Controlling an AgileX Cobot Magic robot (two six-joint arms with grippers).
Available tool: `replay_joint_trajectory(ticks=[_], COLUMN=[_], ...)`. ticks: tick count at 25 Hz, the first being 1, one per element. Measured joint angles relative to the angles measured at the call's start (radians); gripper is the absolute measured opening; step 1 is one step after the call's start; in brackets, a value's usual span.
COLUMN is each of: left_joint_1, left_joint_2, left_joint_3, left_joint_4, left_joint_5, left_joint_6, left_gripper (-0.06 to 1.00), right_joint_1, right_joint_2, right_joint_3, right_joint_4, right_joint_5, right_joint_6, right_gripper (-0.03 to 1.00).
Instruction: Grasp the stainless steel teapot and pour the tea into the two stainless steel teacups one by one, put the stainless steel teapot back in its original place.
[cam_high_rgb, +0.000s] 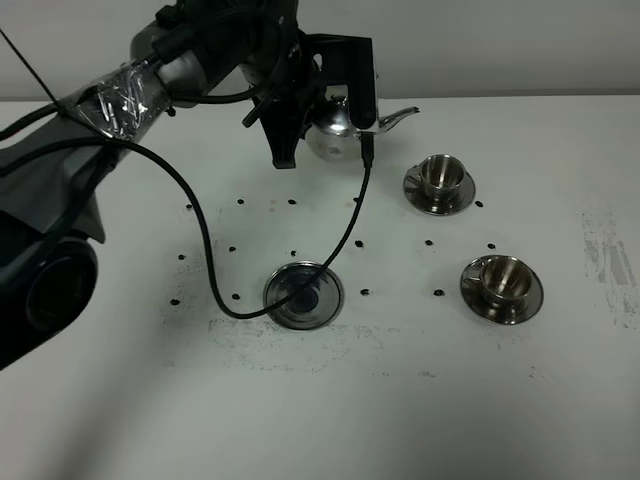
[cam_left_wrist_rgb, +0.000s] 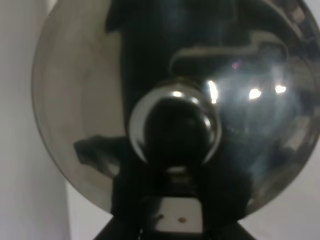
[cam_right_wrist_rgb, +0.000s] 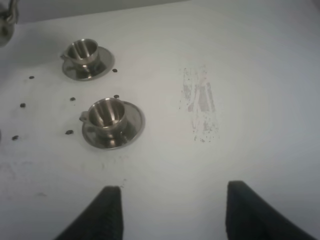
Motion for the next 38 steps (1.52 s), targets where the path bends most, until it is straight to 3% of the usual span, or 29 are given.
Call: replay_joint_trajectory(ticks=[8, 18, 38], left_joint_1=[0.002, -0.023, -0.095], left_joint_2=[0.063, 0.122, 0.152], left_joint_3=[-0.028, -0.028, -0.028], left_joint_4=[0.042, 0.179, 0.377], left_joint_5=[-0.007, -0.104, -0.238], left_joint_6=[0.01, 0.026, 0.014], left_gripper=[0.19, 0.19, 0.19], right_joint_1=[0.0, 0.0, 0.0], right_joint_2=[0.0, 0.0, 0.0], right_joint_3=[0.0, 0.0, 0.0], right_joint_4=[0.0, 0.0, -0.003], right_joint_5=[0.0, 0.0, 0.0], right_joint_6=[0.0, 0.0, 0.0], right_gripper=[0.45, 0.45, 0.45])
